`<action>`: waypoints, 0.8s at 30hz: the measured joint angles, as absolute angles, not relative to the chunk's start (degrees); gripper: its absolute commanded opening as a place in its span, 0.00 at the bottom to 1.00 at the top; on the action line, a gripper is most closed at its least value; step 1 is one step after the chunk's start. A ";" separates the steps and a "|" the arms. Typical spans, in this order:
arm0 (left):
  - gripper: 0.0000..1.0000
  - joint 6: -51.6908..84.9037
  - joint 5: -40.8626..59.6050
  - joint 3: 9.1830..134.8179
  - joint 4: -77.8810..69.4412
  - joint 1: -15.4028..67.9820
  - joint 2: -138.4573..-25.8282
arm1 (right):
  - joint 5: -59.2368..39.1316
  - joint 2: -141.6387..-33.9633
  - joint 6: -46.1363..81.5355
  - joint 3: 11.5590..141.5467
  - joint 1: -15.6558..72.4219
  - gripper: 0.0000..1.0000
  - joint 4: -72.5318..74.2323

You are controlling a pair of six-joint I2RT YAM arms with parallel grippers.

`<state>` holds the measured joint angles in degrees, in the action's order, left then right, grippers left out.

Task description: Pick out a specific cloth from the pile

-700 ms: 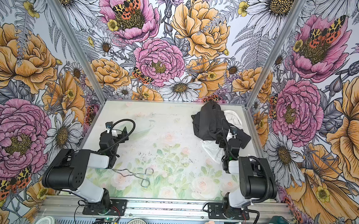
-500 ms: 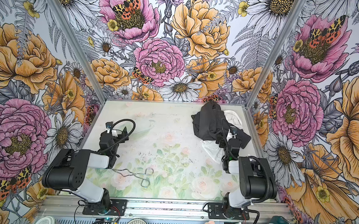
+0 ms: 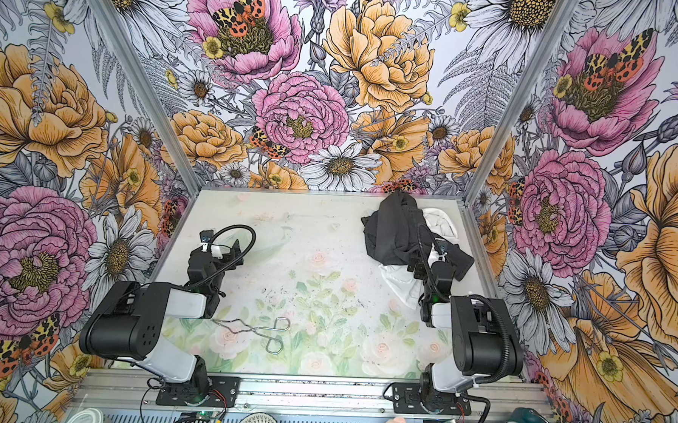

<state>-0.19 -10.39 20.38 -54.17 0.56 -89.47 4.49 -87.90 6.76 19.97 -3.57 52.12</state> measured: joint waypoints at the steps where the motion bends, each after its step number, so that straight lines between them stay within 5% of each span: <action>1: 0.99 -0.21 -10.39 20.38 -54.17 0.56 -89.47 | 4.49 -87.90 6.76 19.99 -3.57 1.00 52.12; 12: 0.99 -0.19 -12.58 20.01 -53.78 1.28 -88.03 | 4.49 -87.90 6.76 19.97 -3.57 1.00 52.12; 24: 0.99 9.37 -26.65 26.85 -19.25 16.84 -44.91 | 4.49 -87.90 6.76 19.97 -3.57 0.99 52.12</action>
<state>9.37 -26.65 26.85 -19.25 16.84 -44.91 4.49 -87.90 6.76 19.97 -3.57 52.12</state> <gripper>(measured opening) 0.986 0.995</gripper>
